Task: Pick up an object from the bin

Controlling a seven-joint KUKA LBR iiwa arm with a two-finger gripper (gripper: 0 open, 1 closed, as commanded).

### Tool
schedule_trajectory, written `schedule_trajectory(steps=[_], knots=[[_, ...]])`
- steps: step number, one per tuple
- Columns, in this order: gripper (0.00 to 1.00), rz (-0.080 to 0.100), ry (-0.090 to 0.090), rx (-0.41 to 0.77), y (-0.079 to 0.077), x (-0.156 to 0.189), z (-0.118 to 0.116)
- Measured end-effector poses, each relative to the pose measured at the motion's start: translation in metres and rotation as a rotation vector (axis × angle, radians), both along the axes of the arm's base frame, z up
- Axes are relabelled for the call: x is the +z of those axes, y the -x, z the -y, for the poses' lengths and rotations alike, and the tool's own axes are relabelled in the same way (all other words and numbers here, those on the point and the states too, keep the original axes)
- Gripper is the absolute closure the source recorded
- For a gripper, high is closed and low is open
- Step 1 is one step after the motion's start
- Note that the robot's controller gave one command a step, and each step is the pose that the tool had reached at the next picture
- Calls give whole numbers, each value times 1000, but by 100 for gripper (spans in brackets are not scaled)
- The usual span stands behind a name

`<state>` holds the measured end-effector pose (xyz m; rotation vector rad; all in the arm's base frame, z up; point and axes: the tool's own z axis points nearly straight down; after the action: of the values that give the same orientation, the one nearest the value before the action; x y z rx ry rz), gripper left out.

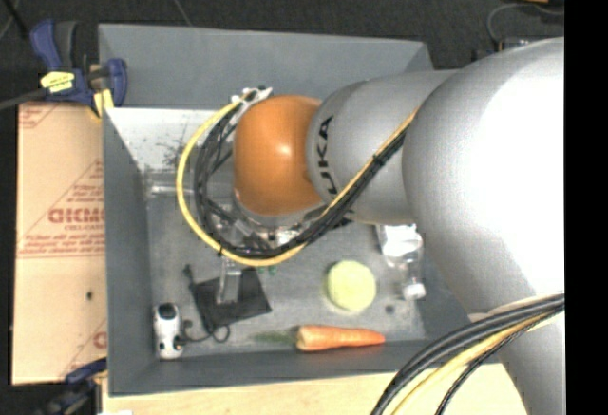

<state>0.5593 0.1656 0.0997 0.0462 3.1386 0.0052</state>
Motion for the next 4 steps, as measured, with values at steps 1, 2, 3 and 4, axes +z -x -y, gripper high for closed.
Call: schedule_trajectory(steps=[1, 2, 3, 4], knots=[[0, -5, 3, -67, 21, -23, 13], [100, 2, -2, -227, 13, -29, 16], [100, 4, -3, -237, 10, -29, 16], [100, 3, -2, -236, 11, -26, 17]])
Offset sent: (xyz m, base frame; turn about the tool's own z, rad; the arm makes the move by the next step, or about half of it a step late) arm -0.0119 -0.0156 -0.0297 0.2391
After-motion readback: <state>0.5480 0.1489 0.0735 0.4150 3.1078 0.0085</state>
